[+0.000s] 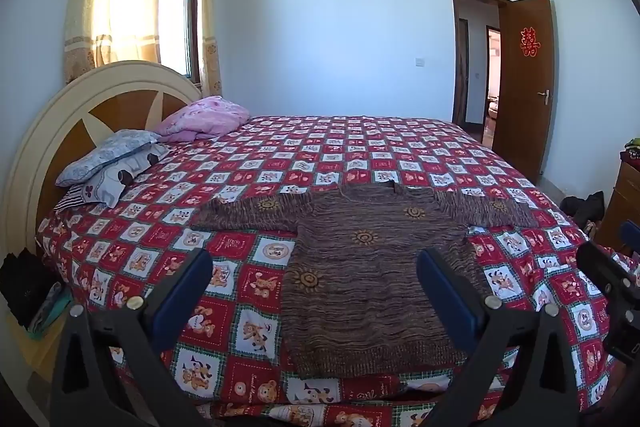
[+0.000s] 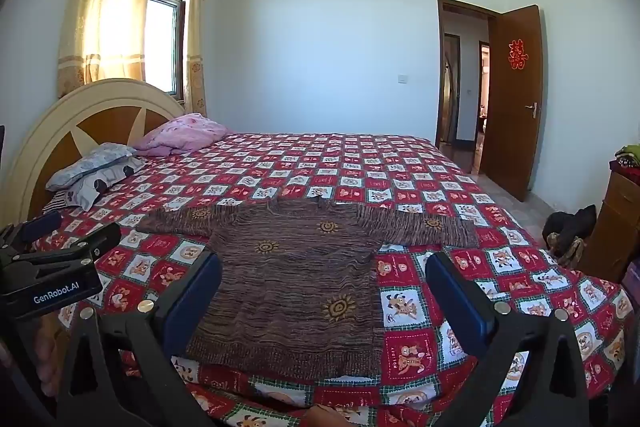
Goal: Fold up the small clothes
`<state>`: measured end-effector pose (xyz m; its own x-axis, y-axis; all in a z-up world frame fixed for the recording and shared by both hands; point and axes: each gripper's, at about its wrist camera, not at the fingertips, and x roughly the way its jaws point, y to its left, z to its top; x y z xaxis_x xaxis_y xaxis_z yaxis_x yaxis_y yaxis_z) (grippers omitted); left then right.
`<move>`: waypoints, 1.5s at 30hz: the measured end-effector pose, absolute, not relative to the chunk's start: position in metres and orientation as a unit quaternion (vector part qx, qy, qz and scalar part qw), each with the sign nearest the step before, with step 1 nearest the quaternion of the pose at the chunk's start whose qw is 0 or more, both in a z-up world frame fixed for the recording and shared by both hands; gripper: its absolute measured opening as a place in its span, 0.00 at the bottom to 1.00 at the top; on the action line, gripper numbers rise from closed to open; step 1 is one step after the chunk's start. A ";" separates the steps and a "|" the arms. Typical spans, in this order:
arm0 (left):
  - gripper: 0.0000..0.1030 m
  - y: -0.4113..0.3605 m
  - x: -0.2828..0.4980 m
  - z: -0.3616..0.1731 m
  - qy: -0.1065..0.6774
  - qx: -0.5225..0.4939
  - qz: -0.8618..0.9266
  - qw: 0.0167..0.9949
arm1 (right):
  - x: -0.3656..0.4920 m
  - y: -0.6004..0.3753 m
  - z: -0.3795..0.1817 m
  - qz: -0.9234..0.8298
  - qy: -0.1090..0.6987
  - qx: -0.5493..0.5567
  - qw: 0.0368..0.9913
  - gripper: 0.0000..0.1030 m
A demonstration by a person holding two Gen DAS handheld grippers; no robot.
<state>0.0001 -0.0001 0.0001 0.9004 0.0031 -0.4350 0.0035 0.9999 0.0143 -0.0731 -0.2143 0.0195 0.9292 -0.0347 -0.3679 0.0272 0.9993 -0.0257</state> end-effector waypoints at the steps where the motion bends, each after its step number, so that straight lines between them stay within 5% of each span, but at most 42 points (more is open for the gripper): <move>1: 1.00 0.000 0.000 0.000 0.219 0.007 0.000 0.976 | -0.074 -0.214 0.020 -0.016 0.188 -0.011 0.982 0.99; 45: 1.00 0.006 0.005 -0.010 0.223 0.013 0.006 0.975 | -0.072 -0.213 0.017 -0.015 0.185 -0.015 0.982 0.99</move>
